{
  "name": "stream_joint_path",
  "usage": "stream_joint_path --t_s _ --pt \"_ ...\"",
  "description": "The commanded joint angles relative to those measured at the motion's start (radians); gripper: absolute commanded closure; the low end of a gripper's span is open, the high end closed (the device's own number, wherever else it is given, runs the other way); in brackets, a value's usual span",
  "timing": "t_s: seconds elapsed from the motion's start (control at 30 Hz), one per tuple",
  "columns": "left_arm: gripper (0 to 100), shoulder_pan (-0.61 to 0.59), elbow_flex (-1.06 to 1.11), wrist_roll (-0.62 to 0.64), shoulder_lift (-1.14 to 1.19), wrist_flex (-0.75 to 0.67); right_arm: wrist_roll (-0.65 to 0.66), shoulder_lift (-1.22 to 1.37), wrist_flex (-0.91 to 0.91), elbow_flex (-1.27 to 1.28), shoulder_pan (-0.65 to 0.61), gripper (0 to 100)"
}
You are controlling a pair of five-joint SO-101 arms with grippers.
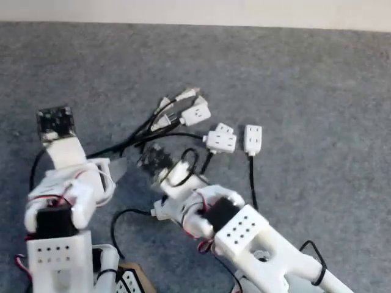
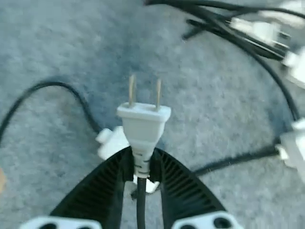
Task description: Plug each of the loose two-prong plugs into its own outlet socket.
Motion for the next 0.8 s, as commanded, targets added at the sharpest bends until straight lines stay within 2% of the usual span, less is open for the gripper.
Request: stream_joint_path --t_s 0.0,0.13,0.27,0.53,0.77 --pt "62 0.07 0.09 0.044 -0.076 -0.075 -0.009 -0.059 -0.028 -0.002 -0.025 99.3" --pt "58 0.173 0.14 0.121 -0.128 -0.08 -0.031 -0.081 -0.033 0.005 -0.025 99.3" --pt "58 0.243 0.183 0.192 -0.193 -0.092 -0.032 -0.082 -0.047 0.027 -0.028 99.3" --pt "58 0.246 0.268 0.198 -0.277 -0.101 -0.035 -0.082 -0.051 0.035 -0.028 99.3" --pt "58 0.209 0.209 0.199 -0.329 -0.078 -0.035 -0.073 -0.051 0.039 -0.024 99.3"
